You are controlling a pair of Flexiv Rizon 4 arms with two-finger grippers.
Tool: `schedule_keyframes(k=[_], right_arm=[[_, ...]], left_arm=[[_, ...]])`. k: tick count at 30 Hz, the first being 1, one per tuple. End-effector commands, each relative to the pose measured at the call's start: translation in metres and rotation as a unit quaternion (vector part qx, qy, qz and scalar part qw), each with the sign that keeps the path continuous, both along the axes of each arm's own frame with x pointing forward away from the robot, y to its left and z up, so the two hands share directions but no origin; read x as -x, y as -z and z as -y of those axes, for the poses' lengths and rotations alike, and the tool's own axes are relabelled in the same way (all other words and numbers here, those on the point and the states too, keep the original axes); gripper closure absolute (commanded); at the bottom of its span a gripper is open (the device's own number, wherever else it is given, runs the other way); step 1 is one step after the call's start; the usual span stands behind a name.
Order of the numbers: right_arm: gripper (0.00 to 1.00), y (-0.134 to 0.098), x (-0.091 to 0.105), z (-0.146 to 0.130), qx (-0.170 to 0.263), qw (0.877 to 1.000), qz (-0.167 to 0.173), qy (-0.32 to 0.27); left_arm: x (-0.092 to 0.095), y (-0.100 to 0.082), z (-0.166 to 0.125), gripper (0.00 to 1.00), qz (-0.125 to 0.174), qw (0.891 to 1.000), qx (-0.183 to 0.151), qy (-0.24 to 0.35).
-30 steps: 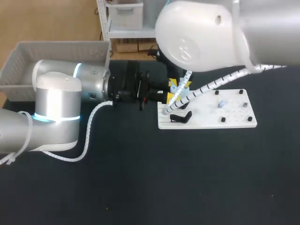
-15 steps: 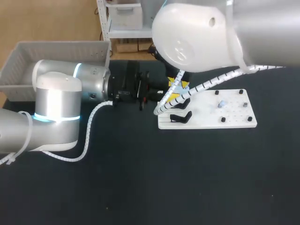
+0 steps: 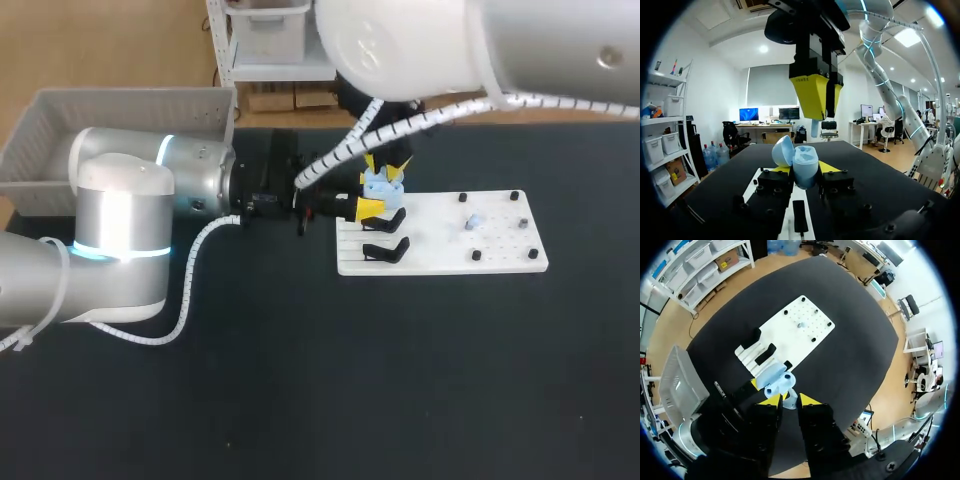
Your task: Pick up each earbud case from the left stands, insert the matching earbuds, close the lid, and place the case in the box.
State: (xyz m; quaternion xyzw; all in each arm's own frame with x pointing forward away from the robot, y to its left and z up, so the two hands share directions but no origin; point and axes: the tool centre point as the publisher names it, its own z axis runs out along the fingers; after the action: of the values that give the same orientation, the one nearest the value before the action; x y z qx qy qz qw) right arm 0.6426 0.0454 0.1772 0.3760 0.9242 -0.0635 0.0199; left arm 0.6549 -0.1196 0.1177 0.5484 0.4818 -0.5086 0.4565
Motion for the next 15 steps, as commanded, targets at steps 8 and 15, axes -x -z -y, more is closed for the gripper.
schedule_keyframes(k=[8, 15], right_arm=[[1.0, 0.0074, -0.0044, -0.001, -0.001, 1.0, -0.011, 0.012], [1.0, 0.0107, -0.0075, 0.0016, -0.001, 1.0, -0.01, 0.015]], left_arm=[[-0.0003, 0.0008, 0.0005, 1.0, 0.0, 1.0, 0.001, 0.0], [-0.0003, 0.0008, 0.0005, 1.0, 0.0, 1.0, 0.001, 0.0]])
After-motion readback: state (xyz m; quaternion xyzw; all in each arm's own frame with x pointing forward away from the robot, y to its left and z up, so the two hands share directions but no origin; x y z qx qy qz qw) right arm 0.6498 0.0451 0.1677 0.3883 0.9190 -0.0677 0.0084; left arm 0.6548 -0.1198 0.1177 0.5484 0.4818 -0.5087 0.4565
